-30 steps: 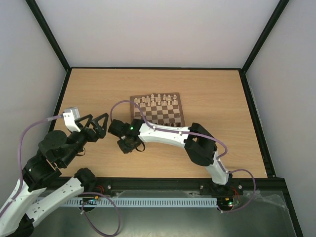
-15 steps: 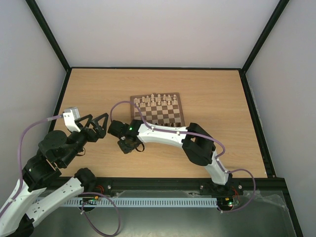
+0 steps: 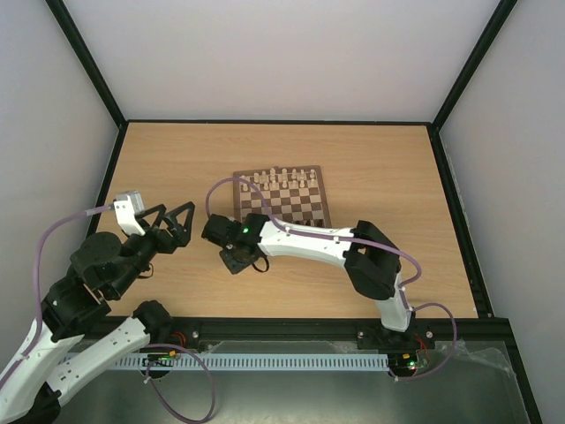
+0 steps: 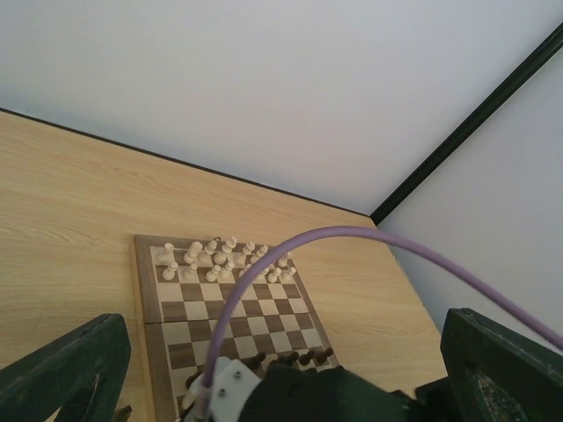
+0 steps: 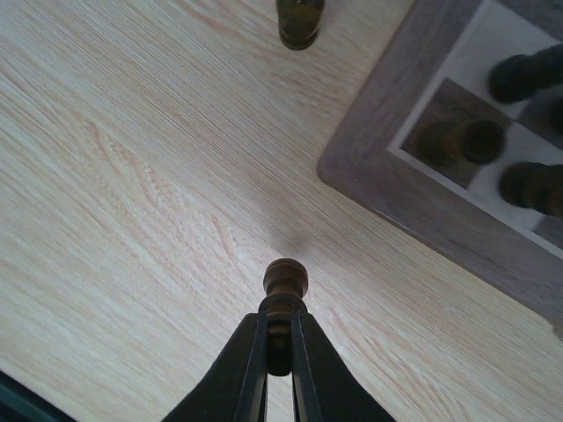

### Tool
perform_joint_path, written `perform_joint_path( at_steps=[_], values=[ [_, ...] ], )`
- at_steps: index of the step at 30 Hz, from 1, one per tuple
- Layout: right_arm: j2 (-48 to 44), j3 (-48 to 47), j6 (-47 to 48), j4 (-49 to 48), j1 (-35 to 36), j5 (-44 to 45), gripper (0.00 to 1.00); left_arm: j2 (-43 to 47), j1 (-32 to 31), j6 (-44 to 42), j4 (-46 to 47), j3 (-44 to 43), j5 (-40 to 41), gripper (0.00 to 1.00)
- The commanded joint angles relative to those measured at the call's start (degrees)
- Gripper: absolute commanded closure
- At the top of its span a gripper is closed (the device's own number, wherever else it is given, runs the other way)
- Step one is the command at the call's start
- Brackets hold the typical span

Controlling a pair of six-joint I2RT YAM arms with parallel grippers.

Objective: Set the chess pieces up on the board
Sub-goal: Pick up the chess piece at the center of the board.

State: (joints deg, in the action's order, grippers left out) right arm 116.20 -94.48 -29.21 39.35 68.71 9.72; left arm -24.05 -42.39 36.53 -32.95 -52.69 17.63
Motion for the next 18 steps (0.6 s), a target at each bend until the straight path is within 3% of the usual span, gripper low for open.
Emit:
perform_joint_path(
  at_steps=[1,18],
  values=[
    [-5.9,3.3,-1.0,3.4,-0.2,2.9,0.91,-1.1,0.1,0.3,0.8,0.2,0.5,0.01],
    [-23.7,17.7,0.3,2.6,-10.0,4.3,0.91,-5.1,0.1,0.3,3.9,1.9,0.0,0.01]
  ],
)
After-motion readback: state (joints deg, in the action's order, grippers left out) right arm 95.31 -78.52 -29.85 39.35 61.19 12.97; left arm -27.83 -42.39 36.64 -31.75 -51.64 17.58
